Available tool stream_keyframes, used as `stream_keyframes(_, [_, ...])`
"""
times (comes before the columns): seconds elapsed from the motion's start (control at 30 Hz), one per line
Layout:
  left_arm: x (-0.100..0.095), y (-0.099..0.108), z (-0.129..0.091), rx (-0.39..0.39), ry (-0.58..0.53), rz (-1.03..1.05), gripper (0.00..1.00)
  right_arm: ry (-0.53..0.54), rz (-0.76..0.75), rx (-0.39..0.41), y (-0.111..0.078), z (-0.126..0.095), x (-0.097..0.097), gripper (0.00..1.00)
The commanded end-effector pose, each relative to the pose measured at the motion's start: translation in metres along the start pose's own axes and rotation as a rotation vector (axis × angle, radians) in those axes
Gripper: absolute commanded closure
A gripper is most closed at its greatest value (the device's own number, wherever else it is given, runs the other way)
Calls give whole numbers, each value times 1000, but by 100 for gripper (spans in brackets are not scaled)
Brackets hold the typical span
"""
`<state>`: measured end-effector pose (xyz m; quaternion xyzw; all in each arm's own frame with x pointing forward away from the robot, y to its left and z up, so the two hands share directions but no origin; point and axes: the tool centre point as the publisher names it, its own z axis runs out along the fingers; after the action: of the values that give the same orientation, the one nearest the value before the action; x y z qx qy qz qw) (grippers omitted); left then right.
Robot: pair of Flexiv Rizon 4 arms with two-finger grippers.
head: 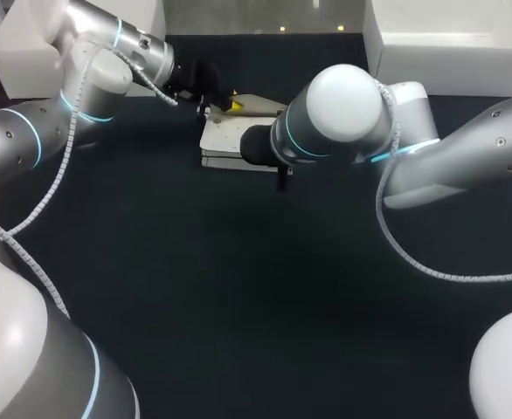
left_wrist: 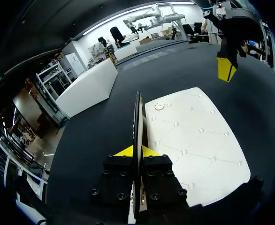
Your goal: Pick up the bag, open it, inspect its contents, close it, and place it on the opposite side
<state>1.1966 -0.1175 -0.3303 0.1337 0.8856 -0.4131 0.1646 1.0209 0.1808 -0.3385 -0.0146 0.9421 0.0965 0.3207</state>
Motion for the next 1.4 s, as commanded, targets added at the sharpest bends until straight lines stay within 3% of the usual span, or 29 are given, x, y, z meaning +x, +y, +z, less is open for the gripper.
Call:
stream_keyframes(0.03, [15, -7, -5, -25, -39, -15, 100, -1, 2, -1, 1, 7, 3, 62])
stream_keyframes(0.13, [19, -8, -7, -27, -41, -34, 100, -2, 4, 0, 0, 8, 4, 55])
stream_keyframes(0.23, [22, -11, -10, -24, -42, -37, 100, -7, 5, 2, -1, 8, 4, 54])
stream_keyframes(0.63, [27, -12, -10, -35, -21, -38, 100, -20, 5, 41, -15, 21, 2, 60])
stream_keyframes(1.07, [24, -2, 1, -39, 22, -64, 100, -54, -22, 74, -16, 34, 0, 63])
stream_keyframes(1.4, [24, 1, 1, -45, 33, -69, 100, -69, -14, 77, -16, 37, -3, 76])
